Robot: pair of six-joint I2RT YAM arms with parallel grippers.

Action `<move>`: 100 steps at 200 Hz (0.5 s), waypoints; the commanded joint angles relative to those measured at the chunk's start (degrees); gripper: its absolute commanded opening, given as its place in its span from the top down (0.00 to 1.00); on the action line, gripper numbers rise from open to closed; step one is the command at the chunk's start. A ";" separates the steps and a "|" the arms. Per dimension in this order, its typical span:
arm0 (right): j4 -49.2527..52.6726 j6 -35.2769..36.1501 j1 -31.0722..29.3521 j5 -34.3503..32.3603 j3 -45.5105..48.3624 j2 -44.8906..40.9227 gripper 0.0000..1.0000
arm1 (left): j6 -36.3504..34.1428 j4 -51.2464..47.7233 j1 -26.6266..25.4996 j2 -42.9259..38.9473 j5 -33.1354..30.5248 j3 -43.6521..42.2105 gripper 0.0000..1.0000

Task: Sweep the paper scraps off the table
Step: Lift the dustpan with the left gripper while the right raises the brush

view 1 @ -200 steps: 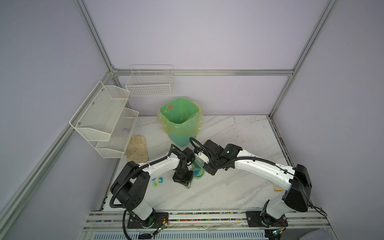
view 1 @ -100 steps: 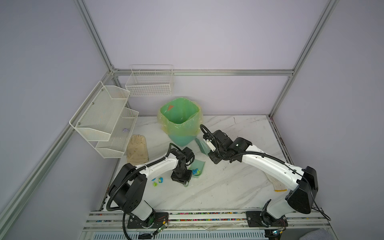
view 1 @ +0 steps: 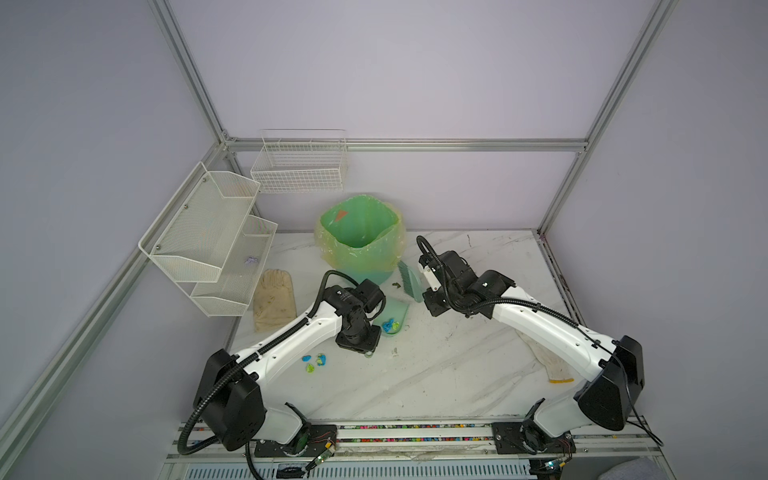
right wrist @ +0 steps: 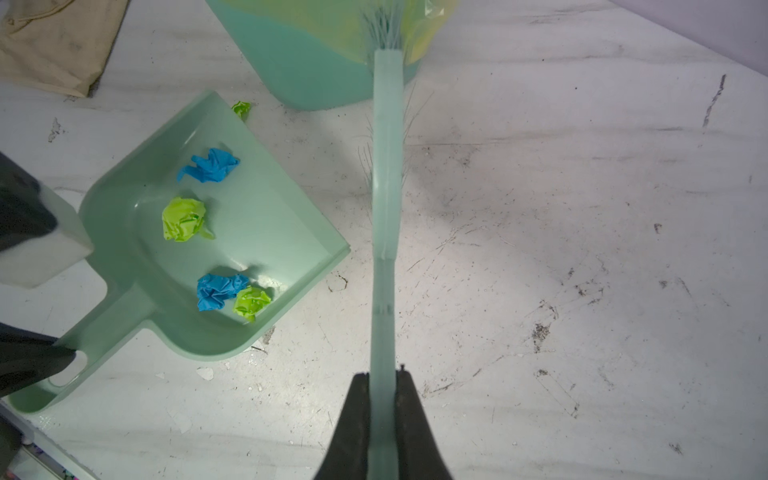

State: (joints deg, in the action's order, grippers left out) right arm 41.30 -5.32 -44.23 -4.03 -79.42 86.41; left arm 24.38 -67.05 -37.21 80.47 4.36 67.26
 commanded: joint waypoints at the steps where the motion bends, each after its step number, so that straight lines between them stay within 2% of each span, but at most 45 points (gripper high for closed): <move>1: -1.65 -1.25 0.46 0.31 1.22 -1.99 1.00 | -0.57 -1.77 -0.07 -0.24 -1.07 2.86 1.00; 74: -1.57 -2.06 2.26 -1.07 4.29 -5.28 1.00 | 0.39 -1.77 -0.14 -2.02 -1.02 3.61 1.00; 100: -2.05 -2.02 2.44 -0.63 5.22 -5.63 1.00 | 1.65 -1.83 -0.14 -3.19 -2.84 2.54 1.00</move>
State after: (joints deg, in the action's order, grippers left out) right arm 40.77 -6.83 -42.11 -4.12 -75.24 82.11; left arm 24.62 -68.53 -37.21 79.88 3.55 67.29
